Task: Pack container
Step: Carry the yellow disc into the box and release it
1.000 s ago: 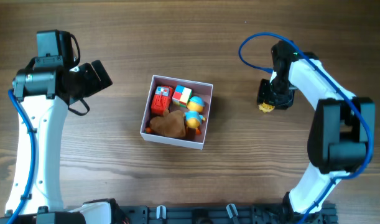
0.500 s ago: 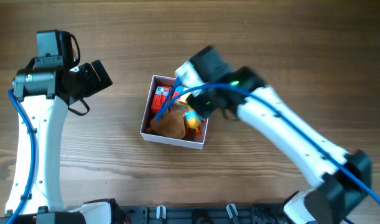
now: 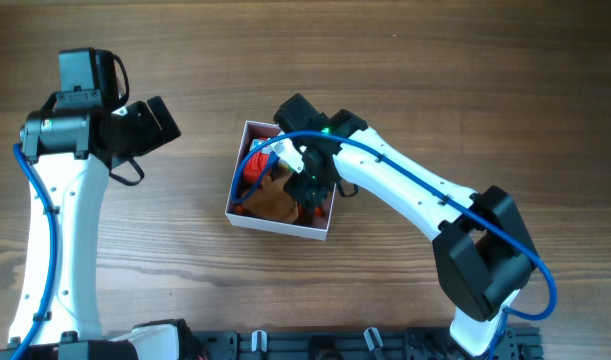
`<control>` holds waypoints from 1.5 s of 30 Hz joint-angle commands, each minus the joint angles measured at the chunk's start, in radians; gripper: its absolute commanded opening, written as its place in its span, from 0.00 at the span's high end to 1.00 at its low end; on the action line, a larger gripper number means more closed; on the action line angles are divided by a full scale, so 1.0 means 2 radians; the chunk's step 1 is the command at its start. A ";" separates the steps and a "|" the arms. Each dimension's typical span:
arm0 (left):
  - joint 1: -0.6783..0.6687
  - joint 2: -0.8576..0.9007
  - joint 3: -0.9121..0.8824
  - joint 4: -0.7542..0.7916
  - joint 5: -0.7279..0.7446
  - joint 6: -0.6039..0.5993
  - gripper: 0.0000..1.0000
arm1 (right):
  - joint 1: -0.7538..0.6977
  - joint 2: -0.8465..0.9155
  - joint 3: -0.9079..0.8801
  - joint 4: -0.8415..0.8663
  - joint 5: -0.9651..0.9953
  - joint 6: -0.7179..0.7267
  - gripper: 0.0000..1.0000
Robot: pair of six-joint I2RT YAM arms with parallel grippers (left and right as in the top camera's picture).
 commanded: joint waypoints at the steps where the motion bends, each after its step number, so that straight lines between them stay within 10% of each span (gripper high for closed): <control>1: 0.003 0.003 -0.003 0.000 0.008 0.008 0.00 | -0.002 0.000 0.003 0.007 0.017 0.001 0.27; 5: 0.003 0.003 -0.003 0.000 0.008 0.008 0.00 | -0.002 0.000 0.024 0.004 0.060 0.011 0.34; 10: 0.003 0.003 -0.003 0.000 0.008 0.008 0.00 | -0.003 0.000 0.064 0.006 0.081 0.021 0.93; 35: 0.003 0.003 -0.003 0.002 0.008 0.008 0.00 | -0.062 0.052 0.074 0.028 0.020 0.035 0.96; 45: 0.003 0.003 -0.003 0.002 0.008 0.008 0.00 | -0.063 0.062 0.074 0.123 0.150 0.059 0.96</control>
